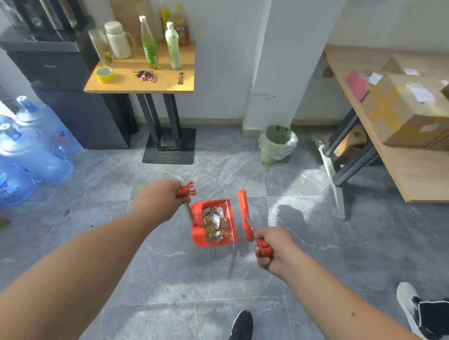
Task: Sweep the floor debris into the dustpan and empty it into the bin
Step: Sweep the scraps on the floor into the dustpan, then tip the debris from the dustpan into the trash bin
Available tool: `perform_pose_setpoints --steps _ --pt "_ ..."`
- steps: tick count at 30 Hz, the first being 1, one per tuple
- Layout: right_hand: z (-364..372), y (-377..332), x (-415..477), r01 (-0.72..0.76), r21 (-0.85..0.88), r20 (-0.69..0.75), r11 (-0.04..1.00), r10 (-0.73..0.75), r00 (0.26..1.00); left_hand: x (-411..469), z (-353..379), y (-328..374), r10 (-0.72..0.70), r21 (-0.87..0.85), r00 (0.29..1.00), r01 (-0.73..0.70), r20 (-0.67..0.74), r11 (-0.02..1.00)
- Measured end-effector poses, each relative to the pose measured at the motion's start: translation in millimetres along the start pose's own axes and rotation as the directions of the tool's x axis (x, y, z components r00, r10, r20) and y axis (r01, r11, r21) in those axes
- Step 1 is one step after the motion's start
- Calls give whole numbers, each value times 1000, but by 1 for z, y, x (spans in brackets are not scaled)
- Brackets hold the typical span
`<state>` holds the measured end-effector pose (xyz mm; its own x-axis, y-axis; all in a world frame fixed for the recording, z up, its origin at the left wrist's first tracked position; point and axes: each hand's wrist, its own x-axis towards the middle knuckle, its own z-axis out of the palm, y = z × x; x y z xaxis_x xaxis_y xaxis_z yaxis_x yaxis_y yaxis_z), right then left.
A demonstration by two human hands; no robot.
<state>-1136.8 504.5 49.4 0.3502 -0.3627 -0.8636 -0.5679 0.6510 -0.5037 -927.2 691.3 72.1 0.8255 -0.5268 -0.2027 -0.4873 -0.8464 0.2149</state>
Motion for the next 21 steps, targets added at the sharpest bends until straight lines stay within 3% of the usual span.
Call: perform_pose_setpoints --steps 13,21 --pt "-68 -125 33 24 77 36 997 -26 999 88 -35 122 78 78 996 -74 -51 994" --pt "-84 -186 61 26 154 27 988 -30 999 157 -42 163 125 104 987 -115 -96 988"
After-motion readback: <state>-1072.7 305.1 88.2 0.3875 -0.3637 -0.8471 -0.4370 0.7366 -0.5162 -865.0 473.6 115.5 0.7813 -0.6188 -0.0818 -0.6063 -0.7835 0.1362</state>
